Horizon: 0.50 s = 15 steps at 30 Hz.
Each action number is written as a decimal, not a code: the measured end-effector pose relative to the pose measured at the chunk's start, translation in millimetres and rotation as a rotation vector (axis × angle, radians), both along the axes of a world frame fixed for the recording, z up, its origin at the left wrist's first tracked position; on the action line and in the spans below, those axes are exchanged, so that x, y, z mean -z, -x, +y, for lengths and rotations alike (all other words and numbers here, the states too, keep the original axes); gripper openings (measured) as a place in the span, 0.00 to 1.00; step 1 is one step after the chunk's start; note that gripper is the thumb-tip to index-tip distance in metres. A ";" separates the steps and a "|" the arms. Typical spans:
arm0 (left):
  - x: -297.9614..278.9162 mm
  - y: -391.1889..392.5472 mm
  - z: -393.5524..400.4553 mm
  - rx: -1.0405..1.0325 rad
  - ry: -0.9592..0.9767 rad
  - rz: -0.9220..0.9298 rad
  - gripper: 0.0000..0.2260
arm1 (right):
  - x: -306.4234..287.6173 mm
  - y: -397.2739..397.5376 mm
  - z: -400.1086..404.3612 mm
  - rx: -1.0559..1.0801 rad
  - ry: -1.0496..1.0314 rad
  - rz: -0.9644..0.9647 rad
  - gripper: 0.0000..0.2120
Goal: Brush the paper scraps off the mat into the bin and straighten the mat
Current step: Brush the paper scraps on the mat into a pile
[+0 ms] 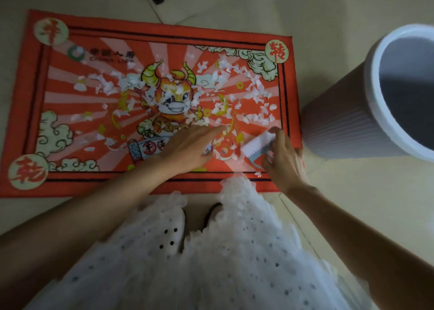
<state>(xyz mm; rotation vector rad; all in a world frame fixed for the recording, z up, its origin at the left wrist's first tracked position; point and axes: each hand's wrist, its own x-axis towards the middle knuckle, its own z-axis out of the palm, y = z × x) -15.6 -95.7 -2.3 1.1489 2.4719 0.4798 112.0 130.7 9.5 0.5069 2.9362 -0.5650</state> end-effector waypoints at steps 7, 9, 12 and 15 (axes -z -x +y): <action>2.5 21.4 -70.3 -0.191 0.019 0.048 0.29 | -2.6 82.2 -66.6 -0.299 0.107 0.029 0.34; 4.8 24.3 -90.8 -0.273 0.038 0.061 0.29 | 0.3 98.7 -89.3 -0.365 0.137 0.029 0.36; 7.6 20.4 -115.0 -0.358 0.045 0.075 0.30 | 7.2 118.7 -119.1 -0.447 0.159 0.035 0.37; 10.9 16.2 -141.1 -0.425 -0.007 0.082 0.30 | 13.5 138.4 -152.3 -0.510 0.197 0.021 0.36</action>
